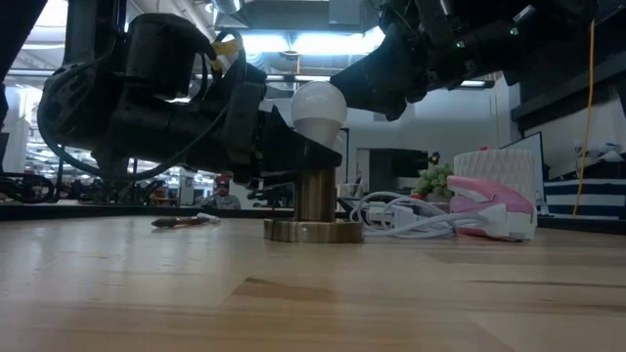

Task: Screw lightbulb
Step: Insert the lightbulb into the gold lamp

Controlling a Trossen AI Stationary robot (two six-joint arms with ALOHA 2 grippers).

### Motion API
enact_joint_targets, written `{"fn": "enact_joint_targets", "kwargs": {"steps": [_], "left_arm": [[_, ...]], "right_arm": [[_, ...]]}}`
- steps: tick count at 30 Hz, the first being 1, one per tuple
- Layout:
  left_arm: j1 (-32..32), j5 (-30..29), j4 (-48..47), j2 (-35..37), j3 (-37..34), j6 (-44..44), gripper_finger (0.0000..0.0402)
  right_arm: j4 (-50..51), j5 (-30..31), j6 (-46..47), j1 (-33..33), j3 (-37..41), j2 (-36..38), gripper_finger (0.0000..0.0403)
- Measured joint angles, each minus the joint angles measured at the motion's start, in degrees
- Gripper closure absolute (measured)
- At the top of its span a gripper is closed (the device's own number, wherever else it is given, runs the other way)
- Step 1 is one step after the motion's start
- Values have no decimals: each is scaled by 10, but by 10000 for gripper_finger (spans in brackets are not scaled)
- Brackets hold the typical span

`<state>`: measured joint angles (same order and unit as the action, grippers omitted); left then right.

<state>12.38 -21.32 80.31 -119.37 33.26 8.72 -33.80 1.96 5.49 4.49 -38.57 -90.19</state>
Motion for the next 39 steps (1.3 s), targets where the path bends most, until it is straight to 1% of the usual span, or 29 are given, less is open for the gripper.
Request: {"fn": "enact_joint_targets", "kwargs": {"steps": [6, 29, 35, 39], "left_arm": [[0, 0, 33, 0, 0, -1, 201], [10, -3, 30, 0, 0, 11, 202], [10, 0, 28, 0, 0, -31, 202], [10, -4, 28, 0, 0, -31, 202]], "right_arm": [[0, 0, 0, 0, 0, 0, 205], [2, 0, 0, 0, 0, 0, 205], [2, 0, 0, 0, 0, 0, 205], [2, 0, 0, 0, 0, 0, 205]]}}
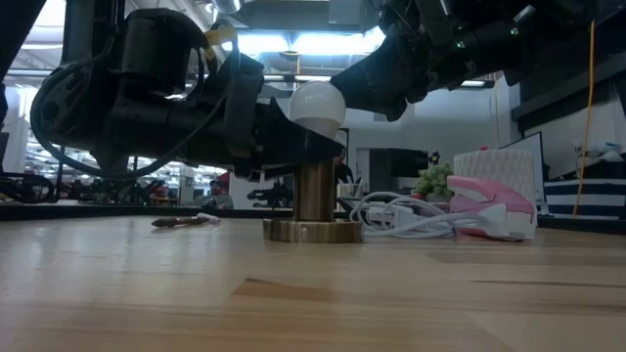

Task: Screw lightbulb
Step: Insert the lightbulb into the gold lamp

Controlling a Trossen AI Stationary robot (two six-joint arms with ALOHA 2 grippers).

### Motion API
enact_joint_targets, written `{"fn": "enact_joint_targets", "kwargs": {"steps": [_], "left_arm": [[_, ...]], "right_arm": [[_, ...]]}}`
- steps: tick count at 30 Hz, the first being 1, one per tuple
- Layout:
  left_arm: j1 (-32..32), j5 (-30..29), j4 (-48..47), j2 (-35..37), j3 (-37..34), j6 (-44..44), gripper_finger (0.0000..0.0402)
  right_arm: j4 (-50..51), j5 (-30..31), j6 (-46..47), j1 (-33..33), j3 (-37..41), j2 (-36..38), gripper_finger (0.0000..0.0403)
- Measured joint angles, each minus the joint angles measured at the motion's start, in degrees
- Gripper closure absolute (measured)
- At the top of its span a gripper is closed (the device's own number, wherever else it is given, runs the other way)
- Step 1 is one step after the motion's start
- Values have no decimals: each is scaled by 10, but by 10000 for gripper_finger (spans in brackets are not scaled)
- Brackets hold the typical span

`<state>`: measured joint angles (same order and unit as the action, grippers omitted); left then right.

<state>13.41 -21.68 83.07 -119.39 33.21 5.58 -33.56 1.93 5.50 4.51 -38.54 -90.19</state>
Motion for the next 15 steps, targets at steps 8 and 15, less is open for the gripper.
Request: {"fn": "enact_joint_targets", "kwargs": {"steps": [8, 15], "left_arm": [[4, -37, 2, 0, 0, 0, 202], [19, -50, 22, 0, 0, -30, 202]], "right_arm": [[2, 0, 0, 0, 0, 0, 205], [24, 1, -2, 0, 3, -3, 205]]}}
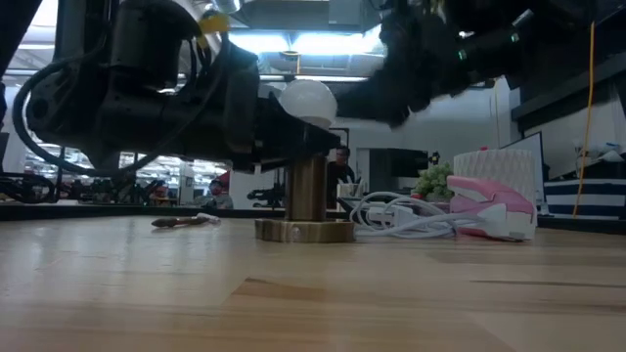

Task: Screw lightbulb
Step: Insert the lightbulb into the gold lamp

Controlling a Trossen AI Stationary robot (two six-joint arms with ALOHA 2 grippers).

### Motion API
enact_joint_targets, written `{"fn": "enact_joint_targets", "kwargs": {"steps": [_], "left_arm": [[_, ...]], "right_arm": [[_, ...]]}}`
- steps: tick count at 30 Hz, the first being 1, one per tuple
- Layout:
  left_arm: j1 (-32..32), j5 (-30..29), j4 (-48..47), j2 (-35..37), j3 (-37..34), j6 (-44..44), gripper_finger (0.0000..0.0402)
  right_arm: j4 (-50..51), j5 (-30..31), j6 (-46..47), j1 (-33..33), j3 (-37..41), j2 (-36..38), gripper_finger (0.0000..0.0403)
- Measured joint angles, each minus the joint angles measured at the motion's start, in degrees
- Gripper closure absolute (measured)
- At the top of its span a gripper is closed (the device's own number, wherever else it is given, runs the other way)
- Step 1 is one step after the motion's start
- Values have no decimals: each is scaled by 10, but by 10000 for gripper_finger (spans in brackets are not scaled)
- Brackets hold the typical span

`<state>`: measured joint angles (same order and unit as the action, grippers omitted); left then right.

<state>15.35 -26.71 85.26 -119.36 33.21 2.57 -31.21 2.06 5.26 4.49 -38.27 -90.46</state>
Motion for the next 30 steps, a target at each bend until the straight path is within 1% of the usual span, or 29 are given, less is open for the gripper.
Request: {"fn": "enact_joint_targets", "kwargs": {"steps": [2, 6, 24, 30], "left_arm": [[3, -8, 0, 0, 0, 0, 202], [2, -12, -11, 0, 0, 5, 202], [10, -13, -12, 0, 0, 4, 202], [13, -11, -51, 0, 0, 11, 202]], "right_arm": [[16, 0, 0, 0, 2, -4, 205], [16, 15, 0, 0, -1, 1, 205], [13, 15, 2, 0, -2, 1, 205], [10, 15, 2, 0, -2, 2, 205]]}}
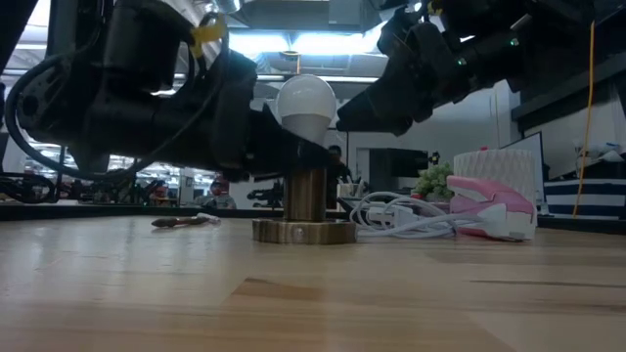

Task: Screw lightbulb
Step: Insert the lightbulb into the gold lamp

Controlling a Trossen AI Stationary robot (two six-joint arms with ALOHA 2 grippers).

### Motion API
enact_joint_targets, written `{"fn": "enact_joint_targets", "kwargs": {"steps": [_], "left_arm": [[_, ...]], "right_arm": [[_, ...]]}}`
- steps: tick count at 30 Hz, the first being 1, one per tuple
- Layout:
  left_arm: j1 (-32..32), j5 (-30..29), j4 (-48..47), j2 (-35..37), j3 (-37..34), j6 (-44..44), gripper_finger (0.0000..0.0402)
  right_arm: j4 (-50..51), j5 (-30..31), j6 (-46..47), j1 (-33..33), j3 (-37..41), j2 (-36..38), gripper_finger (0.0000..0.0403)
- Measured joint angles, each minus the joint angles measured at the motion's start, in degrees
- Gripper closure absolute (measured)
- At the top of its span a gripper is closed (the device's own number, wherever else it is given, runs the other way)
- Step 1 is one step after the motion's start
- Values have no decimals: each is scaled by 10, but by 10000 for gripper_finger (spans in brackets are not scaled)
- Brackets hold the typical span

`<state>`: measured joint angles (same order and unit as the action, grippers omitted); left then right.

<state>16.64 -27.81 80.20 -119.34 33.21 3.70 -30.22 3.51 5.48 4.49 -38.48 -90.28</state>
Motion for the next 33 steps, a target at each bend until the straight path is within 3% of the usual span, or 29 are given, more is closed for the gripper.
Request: {"fn": "enact_joint_targets", "kwargs": {"steps": [6, 33], "left_arm": [[0, 2, -19, 0, 0, 39, 202], [5, 2, -46, 0, 0, 49, 202]], "right_arm": [[0, 0, 0, 0, 0, 0, 205], [-1, 0, 0, 0, -1, 0, 205]]}}
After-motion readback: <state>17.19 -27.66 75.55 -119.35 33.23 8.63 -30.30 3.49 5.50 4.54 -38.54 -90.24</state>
